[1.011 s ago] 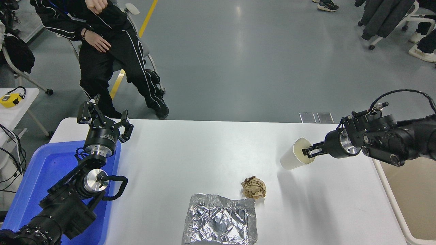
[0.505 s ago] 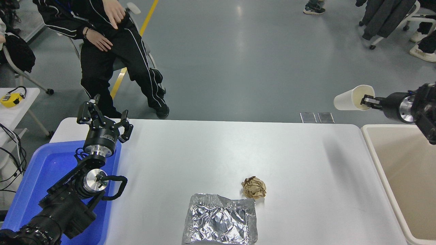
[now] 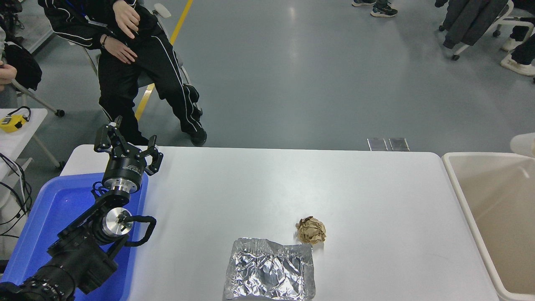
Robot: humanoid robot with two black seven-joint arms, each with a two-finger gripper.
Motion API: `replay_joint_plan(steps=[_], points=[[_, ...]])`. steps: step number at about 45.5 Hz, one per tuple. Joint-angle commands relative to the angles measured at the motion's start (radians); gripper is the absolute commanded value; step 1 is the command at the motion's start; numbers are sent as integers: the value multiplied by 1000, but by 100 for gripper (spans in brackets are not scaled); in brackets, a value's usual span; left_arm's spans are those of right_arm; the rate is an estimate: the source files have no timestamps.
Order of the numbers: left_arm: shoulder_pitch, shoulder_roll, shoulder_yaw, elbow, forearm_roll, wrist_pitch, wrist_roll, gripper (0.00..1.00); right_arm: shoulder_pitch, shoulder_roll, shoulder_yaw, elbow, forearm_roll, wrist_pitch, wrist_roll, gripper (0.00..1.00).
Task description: Dispose of the paper cup in the dustbin
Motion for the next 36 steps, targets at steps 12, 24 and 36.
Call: replay_joint_plan(steps=[12, 24, 36], points=[[0, 0, 0, 0, 0, 0, 0, 100, -200, 68, 98, -20, 12, -74, -174, 0], [0, 0, 0, 0, 0, 0, 0, 100, -238, 134, 126, -17, 12, -104, -174, 0], [0, 0, 0, 0, 0, 0, 0, 100, -247, 178, 140, -15, 12, -113, -172, 0]])
